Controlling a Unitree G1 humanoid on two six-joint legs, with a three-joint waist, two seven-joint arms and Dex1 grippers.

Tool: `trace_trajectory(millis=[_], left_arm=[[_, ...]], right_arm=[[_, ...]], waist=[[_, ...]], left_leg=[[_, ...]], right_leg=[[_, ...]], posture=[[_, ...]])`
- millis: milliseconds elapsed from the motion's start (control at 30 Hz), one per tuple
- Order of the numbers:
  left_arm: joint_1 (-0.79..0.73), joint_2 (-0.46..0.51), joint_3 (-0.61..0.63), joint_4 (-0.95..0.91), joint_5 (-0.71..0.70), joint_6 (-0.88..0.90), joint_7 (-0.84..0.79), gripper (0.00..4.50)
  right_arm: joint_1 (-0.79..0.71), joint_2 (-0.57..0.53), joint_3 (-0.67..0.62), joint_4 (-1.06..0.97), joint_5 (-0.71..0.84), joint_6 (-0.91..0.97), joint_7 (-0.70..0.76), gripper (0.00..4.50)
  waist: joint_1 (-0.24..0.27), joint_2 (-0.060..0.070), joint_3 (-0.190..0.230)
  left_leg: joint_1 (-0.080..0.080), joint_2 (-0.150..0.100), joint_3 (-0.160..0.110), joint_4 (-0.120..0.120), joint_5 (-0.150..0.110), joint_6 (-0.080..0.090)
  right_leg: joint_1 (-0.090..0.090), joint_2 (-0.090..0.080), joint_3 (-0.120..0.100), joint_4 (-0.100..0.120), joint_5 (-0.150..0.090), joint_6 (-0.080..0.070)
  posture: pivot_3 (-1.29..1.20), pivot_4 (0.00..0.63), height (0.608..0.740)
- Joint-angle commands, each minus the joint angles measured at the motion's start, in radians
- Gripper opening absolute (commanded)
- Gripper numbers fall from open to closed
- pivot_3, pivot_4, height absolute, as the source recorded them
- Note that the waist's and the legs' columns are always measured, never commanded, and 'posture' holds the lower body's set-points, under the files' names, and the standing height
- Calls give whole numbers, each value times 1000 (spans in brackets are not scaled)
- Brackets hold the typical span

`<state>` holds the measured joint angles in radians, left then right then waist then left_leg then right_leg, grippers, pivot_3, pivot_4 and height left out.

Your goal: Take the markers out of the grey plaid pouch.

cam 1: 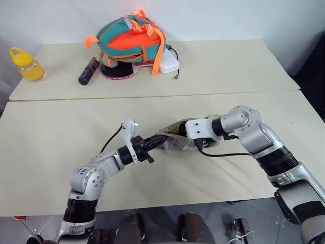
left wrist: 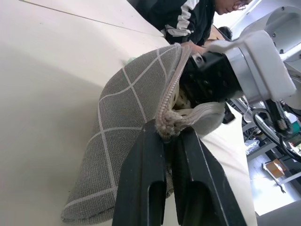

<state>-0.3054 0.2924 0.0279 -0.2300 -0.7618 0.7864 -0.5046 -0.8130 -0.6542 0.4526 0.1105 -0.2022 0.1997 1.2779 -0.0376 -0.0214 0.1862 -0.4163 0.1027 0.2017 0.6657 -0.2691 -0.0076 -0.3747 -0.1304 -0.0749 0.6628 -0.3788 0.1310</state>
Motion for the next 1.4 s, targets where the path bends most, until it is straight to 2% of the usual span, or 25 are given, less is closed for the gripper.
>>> trace_trajectory(millis=[33, 133, 267, 367, 567, 667, 767, 800, 1000, 1133, 1400], left_arm=[[-3, 0, 19, -20, 12, -30, -1, 0], [1, 11, 4, -25, 32, -34, -9, 0], [3, 0, 9, -33, 27, -29, -6, 0], [2, -1, 10, -40, 26, -31, -6, 0], [3, 2, 2, -47, 31, -29, -6, 0], [4, 2, 2, -49, 29, -29, -6, 0], [5, 4, -1, -46, 33, -32, -8, 0], [5, 4, -1, -45, 33, -33, -9, 0], [3, 5, -6, -46, 41, -34, -16, 0], [6, 11, -23, -60, 58, -38, -25, 0], [4, 5, -18, -58, 66, -49, -32, 0]], right_arm=[[29, 3, 31, 0, -18, 3, 13, 2212], [1, 17, 31, 64, -67, -47, -53, 2212], [-1, 8, 34, 88, -79, -48, -40, 2212], [-11, 37, 20, 114, -85, -69, -97, 2212], [31, 2, 50, 70, -76, 13, 7, 2212], [41, 0, 43, 48, -65, 44, 27, 1613], [37, 3, 32, 51, -74, 23, 6, 690], [35, 6, 27, 53, -72, 19, 2, 538], [28, 5, -6, 47, -59, -6, -25, 538], [25, 32, -112, 22, 63, 38, -39, 538], [26, -44, -218, -56, 184, 117, -4, 538]], waist=[[0, 0, 0], [-3, -1, 0], [-7, -1, -1], [-10, -1, -1], [-14, -1, -1], [-10, -2, -1], [-9, -2, -1], [-9, -2, -1], [-10, -2, -1], [-9, -2, -1], [5, -2, -1]], left_leg=[[0, 0, 0, 0, 0, 0], [1, 0, 0, 0, 0, 0], [9, 0, 1, 0, 0, 0], [11, 0, 1, 0, 0, 0], [12, 0, 0, -1, 0, 0], [12, -1, -1, -2, 0, 0], [12, 0, -1, -2, -1, 0], [12, 0, -1, -2, -1, 0], [12, 0, -1, -2, -1, 0], [12, -1, -1, -2, -1, 0], [10, -1, 0, -5, -1, 0]], right_leg=[[0, 0, 0, 0, 0, 0], [1, 0, 0, 0, 0, 0], [8, 0, 1, -1, 0, 0], [12, 0, 1, -2, 0, 0], [13, 0, 1, -2, 0, 0], [13, -1, 0, -3, 0, 0], [13, -1, 0, -4, 0, 0], [13, 0, 0, -4, 0, 0], [13, 0, 0, -4, 0, 0], [13, -1, 0, -4, 0, 0], [10, -1, 1, -5, 0, 0]], posture=[[0, 150, 740], [0, 150, 740], [0, 150, 740], [0, 150, 740], [0, 150, 740], [0, 150, 740], [0, 150, 740], [0, 150, 740], [0, 150, 740], [0, 150, 740], [0, 150, 740]])
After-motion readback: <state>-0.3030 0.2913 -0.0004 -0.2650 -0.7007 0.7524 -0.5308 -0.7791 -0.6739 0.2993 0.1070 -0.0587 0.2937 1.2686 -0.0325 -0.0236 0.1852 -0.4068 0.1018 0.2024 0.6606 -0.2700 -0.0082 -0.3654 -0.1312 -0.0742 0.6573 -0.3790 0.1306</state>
